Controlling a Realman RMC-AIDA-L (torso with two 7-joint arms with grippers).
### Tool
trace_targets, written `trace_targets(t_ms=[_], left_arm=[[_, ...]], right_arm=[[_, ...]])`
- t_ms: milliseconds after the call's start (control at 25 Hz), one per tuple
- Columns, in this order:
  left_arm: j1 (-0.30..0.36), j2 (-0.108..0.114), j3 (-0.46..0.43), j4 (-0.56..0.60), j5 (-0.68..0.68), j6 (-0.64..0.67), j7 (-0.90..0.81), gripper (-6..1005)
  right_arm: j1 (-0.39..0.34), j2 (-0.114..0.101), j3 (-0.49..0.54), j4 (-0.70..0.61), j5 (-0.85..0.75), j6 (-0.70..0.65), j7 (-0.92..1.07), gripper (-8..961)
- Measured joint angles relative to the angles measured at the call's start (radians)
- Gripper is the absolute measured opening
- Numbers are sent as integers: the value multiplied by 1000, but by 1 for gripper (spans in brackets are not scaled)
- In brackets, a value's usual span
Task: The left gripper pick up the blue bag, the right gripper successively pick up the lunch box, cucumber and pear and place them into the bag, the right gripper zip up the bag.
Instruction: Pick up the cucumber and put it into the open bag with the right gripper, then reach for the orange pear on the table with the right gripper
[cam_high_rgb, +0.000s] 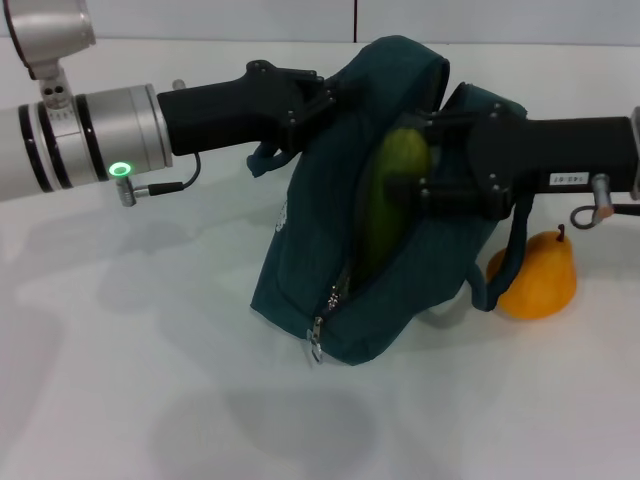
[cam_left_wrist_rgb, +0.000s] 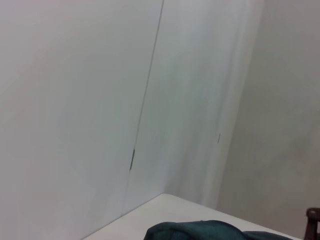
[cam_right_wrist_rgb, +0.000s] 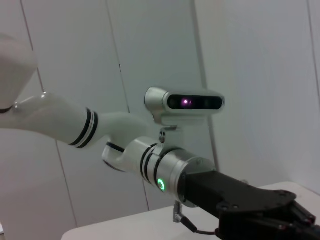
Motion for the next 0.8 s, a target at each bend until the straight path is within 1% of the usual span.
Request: trace_targets(t_ms=[120, 200, 240, 360, 520, 560, 720, 800], left_arm=[[0, 0, 0, 0, 0, 0, 1, 42], [1, -1, 0, 0, 0, -1, 1, 42], [1, -1, 0, 0, 0, -1, 1, 42], [3, -1, 0, 0, 0, -1, 2, 42], [4, -1, 0, 0, 0, -2, 2, 42], [5, -1, 0, 0, 0, -2, 2, 42], [11, -1, 0, 0, 0, -4, 9, 42], [15, -1, 0, 2, 0, -7, 11, 42]], right_arm=[[-8, 2, -2, -2, 15, 3, -1, 565], [-39, 2, 2, -8, 59, -1, -19, 565], [-39, 2, 2, -8, 59, -1, -19, 565], [-99, 0, 2, -12, 138, -5, -86, 565], [-162, -3, 10, -13, 194, -11, -147, 703], [-175, -4, 19, -11, 199, -26, -162, 737], [-253, -3, 90, 25, 214, -129, -270, 729], [-295, -2, 136, 88, 235, -187, -369, 725]])
